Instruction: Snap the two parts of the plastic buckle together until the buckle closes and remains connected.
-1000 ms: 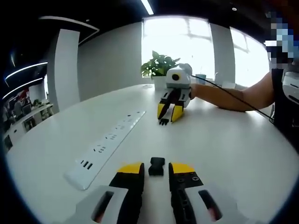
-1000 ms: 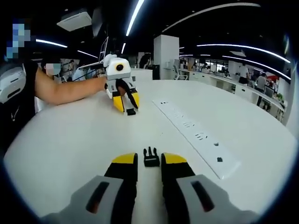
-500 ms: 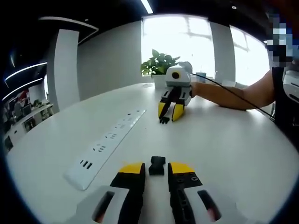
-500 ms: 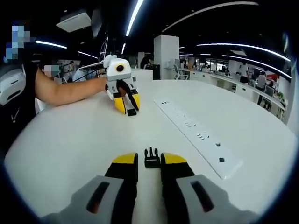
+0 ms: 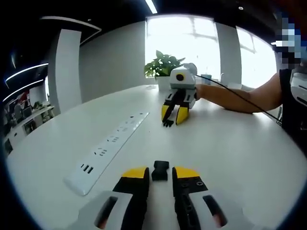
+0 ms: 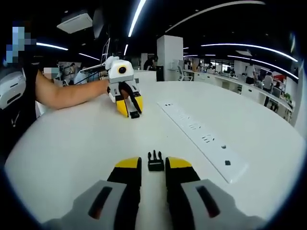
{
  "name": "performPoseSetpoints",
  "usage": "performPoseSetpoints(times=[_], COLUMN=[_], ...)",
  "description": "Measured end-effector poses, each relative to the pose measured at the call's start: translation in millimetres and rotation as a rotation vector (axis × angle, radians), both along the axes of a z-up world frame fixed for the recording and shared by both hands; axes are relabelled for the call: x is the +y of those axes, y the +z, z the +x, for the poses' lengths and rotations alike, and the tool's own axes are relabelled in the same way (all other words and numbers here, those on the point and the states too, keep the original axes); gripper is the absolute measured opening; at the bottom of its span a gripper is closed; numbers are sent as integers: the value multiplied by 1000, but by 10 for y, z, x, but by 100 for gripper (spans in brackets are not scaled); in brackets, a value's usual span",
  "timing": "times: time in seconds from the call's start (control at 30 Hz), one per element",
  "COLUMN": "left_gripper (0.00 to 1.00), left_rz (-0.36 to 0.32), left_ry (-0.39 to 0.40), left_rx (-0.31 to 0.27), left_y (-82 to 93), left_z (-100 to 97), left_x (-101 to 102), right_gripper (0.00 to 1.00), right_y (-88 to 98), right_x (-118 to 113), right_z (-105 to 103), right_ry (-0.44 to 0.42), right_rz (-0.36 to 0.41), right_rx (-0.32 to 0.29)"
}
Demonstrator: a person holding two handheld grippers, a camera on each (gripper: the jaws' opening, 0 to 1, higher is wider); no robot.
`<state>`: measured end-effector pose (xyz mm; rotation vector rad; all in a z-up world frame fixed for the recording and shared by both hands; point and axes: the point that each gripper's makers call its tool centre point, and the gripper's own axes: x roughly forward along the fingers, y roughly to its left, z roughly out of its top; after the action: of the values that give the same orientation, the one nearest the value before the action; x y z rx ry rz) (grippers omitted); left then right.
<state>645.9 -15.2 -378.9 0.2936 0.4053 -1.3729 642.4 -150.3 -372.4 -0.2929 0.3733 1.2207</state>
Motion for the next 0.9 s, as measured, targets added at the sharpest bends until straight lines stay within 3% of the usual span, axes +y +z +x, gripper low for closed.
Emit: performPoseSetpoints(times=[0.9], left_gripper=[13], left_rz=[0], left_ry=[-7], left_rx=[1], left_y=[-9], left_z=[-20], left_x=[-7], right_gripper=[18], right_y=[-7], right_x=[14], right_z=[29], right_ry=[6], right_rz=[-1], right_rx=[-31])
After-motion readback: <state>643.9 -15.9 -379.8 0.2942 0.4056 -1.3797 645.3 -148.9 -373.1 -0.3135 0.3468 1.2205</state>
